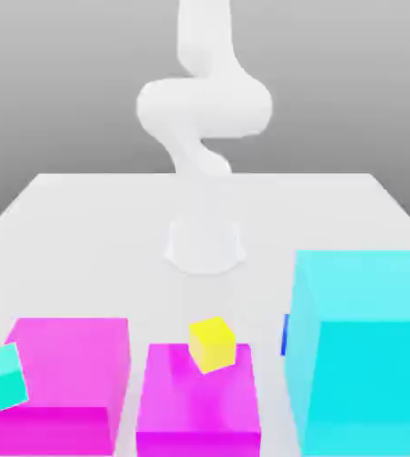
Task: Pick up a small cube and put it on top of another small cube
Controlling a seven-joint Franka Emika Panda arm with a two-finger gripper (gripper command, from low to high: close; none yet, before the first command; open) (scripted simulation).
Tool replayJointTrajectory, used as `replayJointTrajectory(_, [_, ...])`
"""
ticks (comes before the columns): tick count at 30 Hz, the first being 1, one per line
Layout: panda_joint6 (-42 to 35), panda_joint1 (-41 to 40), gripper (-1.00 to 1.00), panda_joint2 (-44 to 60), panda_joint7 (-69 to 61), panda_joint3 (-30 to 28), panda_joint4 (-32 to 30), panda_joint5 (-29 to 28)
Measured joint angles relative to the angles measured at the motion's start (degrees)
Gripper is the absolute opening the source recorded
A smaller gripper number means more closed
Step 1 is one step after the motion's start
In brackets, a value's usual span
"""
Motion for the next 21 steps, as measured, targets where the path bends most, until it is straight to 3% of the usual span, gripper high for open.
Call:
replayJointTrajectory(14, [33.9,19.0,0.00,18.5,16.9,19.7,-29.4,16.8])
replayJointTrajectory(21, [32.9,10.3,0.00,29.6,24.9,23.2,-32.5,14.3])
